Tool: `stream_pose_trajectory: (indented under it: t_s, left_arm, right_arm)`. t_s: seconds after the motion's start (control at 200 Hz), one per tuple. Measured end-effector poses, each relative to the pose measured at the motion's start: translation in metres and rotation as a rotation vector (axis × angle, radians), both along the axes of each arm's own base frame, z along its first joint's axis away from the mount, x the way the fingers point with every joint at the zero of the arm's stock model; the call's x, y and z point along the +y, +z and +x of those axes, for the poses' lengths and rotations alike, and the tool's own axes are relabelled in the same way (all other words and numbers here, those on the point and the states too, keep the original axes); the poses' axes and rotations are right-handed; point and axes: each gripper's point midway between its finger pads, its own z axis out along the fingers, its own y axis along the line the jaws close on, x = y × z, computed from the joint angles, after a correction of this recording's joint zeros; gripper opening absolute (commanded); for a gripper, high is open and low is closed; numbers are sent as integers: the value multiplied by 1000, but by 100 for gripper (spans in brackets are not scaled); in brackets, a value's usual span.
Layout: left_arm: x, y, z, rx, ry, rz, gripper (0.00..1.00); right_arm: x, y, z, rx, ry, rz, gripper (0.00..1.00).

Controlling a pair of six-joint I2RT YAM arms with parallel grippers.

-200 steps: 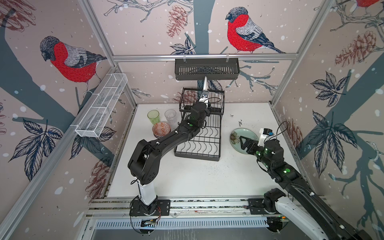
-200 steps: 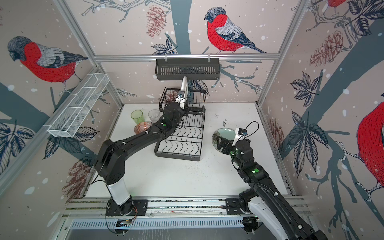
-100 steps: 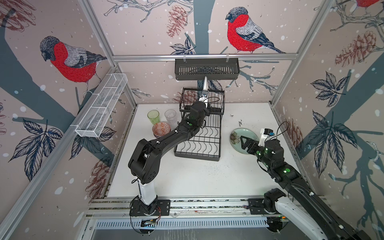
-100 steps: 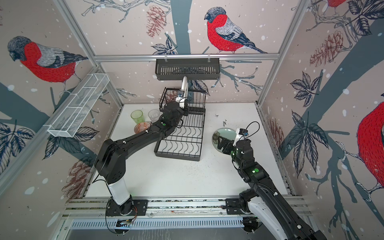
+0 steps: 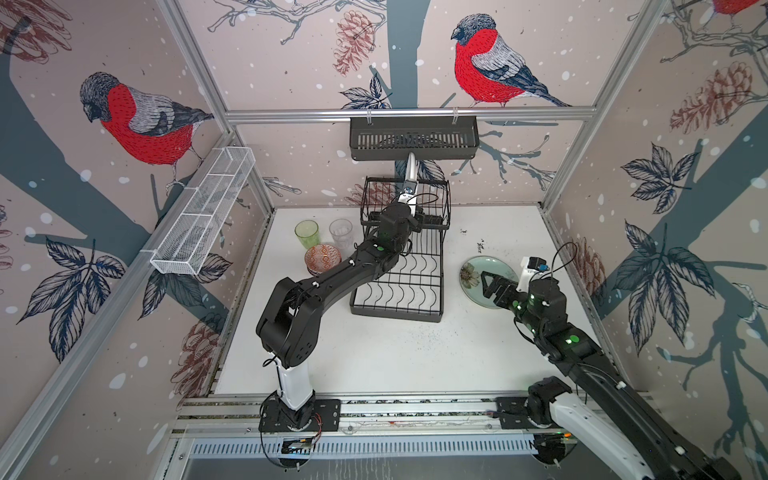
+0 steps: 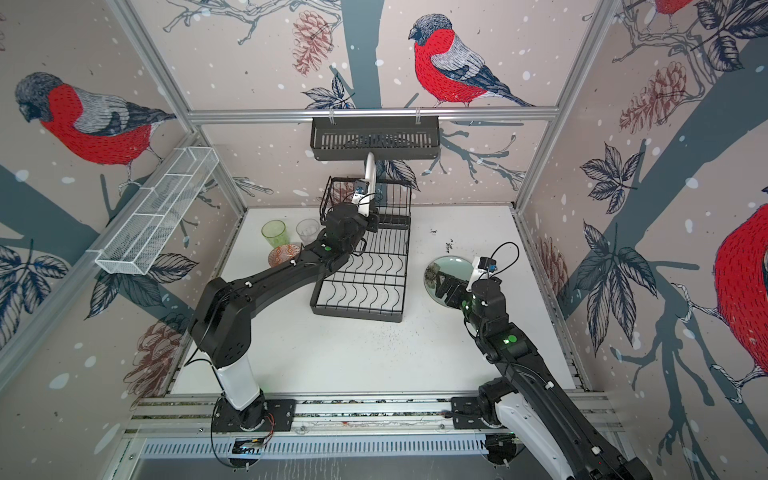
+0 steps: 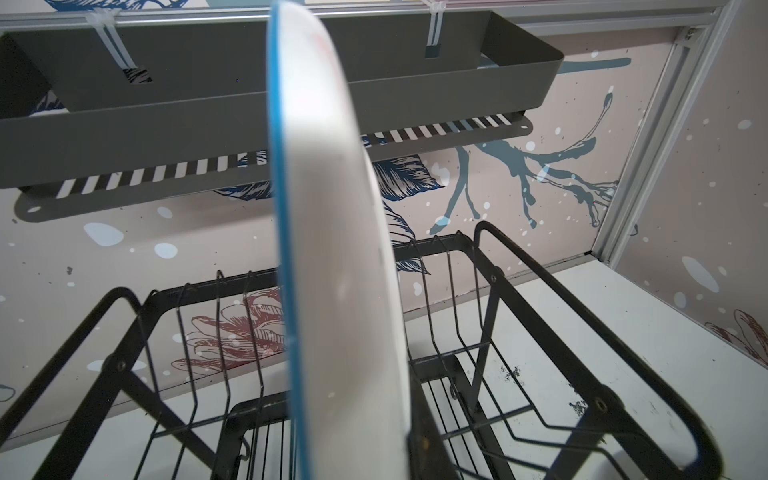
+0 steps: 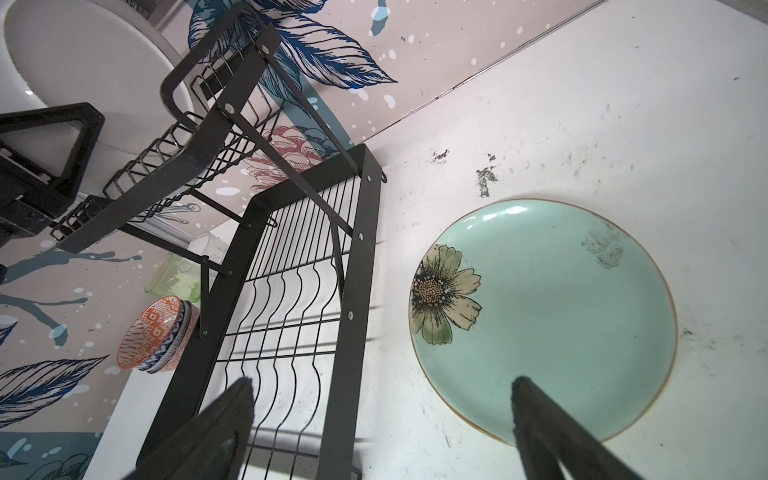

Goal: Unload the mixed dishes from the dish rack
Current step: 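Grip the upright white blue-rimmed plate rim with the left gripper, then lift the white plate up out of the rack with the left gripper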

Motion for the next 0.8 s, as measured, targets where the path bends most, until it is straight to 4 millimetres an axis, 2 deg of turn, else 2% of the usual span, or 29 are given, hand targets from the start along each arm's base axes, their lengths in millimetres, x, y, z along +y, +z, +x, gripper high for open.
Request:
stream_pose_trajectory:
  t_s: [0.12,0.265,0.35,0.795]
  left_arm:
    - [2,0,1,-1,8,2,6]
    - [2,1,1,-3,4,4,5]
    - [2,1,1,-3,2,6,0]
    - [5,4,-7,-31,-19,38,0]
  right_arm:
    - [0,-2,1,8,2,-1,96]
    - [0,-5,2,14,-1,-4,96]
    - [0,-5,2,17,0,-4,96]
    - [1,-7,3,22,4,-2,96]
